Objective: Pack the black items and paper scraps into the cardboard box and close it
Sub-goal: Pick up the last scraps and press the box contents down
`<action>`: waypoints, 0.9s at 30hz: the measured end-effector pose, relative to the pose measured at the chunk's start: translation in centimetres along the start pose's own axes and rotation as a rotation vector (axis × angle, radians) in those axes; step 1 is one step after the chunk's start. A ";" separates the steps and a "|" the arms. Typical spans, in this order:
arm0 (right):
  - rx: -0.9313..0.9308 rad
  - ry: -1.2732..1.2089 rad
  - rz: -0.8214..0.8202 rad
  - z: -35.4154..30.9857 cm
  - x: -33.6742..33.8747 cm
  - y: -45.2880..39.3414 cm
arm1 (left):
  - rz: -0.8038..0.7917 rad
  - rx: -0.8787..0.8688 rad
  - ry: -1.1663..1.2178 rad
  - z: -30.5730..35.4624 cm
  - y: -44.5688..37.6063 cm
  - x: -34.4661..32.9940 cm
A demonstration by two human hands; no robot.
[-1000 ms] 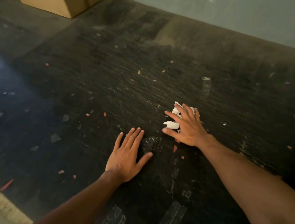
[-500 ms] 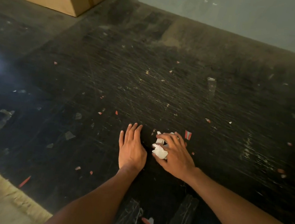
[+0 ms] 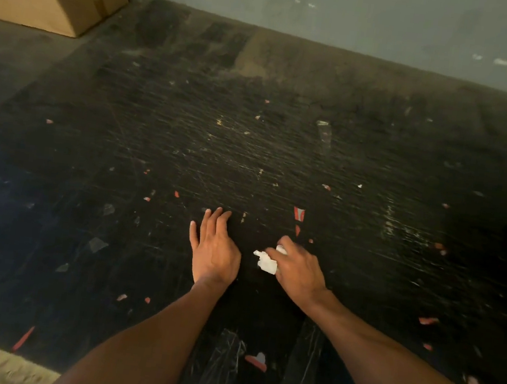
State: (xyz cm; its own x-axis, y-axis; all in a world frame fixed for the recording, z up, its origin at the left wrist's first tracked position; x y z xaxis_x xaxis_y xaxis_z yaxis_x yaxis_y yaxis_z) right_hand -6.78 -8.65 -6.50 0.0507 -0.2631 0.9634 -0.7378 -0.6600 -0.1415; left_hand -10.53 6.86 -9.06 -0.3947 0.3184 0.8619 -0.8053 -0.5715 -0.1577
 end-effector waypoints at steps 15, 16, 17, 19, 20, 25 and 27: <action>-0.681 0.059 -0.167 8.0 7.7 11.8 | -0.358 -0.314 -0.238 4.2 3.0 -2.4; -0.717 0.068 -0.150 8.5 8.9 12.5 | -0.401 -0.337 -0.224 5.3 3.5 -2.7; -0.750 0.077 -0.126 9.0 10.2 13.2 | -0.443 -0.350 -0.201 6.6 4.0 -3.0; -0.803 0.081 -0.062 10.1 13.3 14.2 | -0.502 -0.366 -0.120 10.1 5.0 -3.1; -0.820 0.073 -0.029 10.7 14.9 14.6 | -0.514 -0.377 -0.074 12.1 5.4 -2.9; -0.804 0.084 0.200 14.5 24.4 17.0 | -0.461 -0.516 0.088 24.5 6.9 -0.9; -0.789 0.088 0.285 16.8 27.5 18.5 | -0.425 -0.576 0.119 29.3 7.2 -0.1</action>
State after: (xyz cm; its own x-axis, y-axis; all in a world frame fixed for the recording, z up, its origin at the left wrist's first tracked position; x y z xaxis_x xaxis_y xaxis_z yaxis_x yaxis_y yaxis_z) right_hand -7.71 -39.89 13.61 -0.2374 -0.2681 0.9337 -0.9700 0.1169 -0.2130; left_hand -3.30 -19.43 3.89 -0.0149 0.5230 0.8522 -0.9920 0.0990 -0.0781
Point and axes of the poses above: each hand's wrist, its own y-axis away from the middle knuckle, its own x-axis out of the back of the hand, z = x × y, the point moved 6 cm from there along -y, towards the middle knuckle, and after that the axes turned 10 degrees about z, right-handed, at the moved point
